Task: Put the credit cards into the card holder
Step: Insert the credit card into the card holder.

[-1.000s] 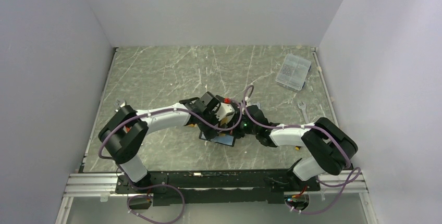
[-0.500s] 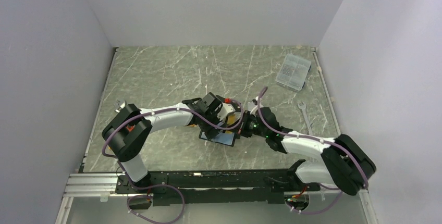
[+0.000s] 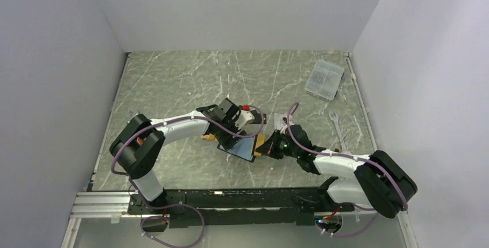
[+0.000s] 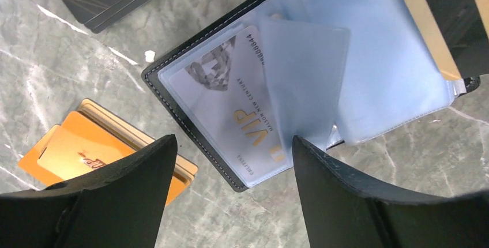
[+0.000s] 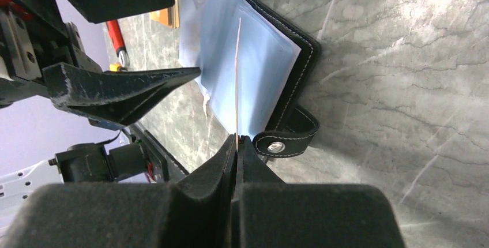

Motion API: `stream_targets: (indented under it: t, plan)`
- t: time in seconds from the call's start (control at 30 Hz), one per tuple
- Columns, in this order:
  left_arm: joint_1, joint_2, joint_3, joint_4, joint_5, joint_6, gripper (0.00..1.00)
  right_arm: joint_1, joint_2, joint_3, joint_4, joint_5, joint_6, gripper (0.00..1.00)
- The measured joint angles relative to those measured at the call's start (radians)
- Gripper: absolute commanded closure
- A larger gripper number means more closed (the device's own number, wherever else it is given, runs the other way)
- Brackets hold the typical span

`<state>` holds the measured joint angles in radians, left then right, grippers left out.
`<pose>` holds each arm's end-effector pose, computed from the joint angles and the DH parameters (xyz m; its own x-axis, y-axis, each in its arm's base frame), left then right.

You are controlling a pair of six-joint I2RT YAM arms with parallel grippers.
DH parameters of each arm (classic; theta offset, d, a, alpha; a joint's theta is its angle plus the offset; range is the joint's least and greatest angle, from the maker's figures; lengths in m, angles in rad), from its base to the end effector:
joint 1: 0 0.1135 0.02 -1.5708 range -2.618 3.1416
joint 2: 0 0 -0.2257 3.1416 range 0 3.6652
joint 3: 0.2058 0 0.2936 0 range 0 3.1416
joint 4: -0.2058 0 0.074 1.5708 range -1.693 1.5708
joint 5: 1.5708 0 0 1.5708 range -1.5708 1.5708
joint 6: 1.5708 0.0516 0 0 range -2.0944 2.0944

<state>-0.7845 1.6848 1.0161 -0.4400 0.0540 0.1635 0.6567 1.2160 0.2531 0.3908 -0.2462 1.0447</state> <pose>0.2559 -0.2594 0.0943 -0.5075 0.7362 -0.4477 0.8160 0.5776 0.0249 0.1977 0.1683 0.0563 -0.8677 0.3901 -0.3081 -0.0080 0.6087 0.7933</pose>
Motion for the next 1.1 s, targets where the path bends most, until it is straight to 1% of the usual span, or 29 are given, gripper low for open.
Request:
stream_targets:
  t: [0.17, 0.4, 0.57, 0.63, 0.67, 0.8, 0.9, 1.0, 1.1]
  plan:
    - [0.014, -0.006, 0.000, -0.015, -0.002, 0.000, 0.20, 0.000, 0.046, 0.020, 0.004, -0.018, -0.001, 1.00]
    - [0.058, -0.054, 0.001, -0.064, 0.039, 0.000, 0.18, 0.015, 0.171, 0.122, 0.030, -0.051, -0.005, 1.00]
    - [0.115, -0.084, 0.019, -0.090, 0.086, 0.003, 0.12, 0.032, 0.234, 0.164, 0.056, -0.069, -0.005, 1.00]
    - [0.148, -0.099, 0.024, -0.099, 0.117, 0.006, 0.03, 0.040, 0.263, 0.186, 0.060, -0.078, -0.005, 1.00]
    - [0.165, -0.104, 0.029, -0.104, 0.135, 0.007, 0.01, 0.042, 0.278, 0.197, 0.061, -0.080, -0.006, 1.00]
    - [0.227, -0.106, 0.051, -0.115, 0.214, 0.003, 0.01, 0.059, 0.353, 0.246, 0.088, -0.096, -0.004, 1.00]
    - [0.240, -0.094, 0.060, -0.123, 0.280, -0.007, 0.01, 0.073, 0.381, 0.250, 0.106, -0.105, 0.000, 1.00]
    - [0.238, -0.034, 0.085, -0.129, 0.359, -0.027, 0.01, 0.080, 0.362, 0.231, 0.108, -0.102, 0.000, 1.00]
    - [0.236, 0.038, 0.101, -0.129, 0.414, -0.037, 0.01, 0.080, 0.298, 0.185, 0.107, -0.098, 0.000, 1.00]
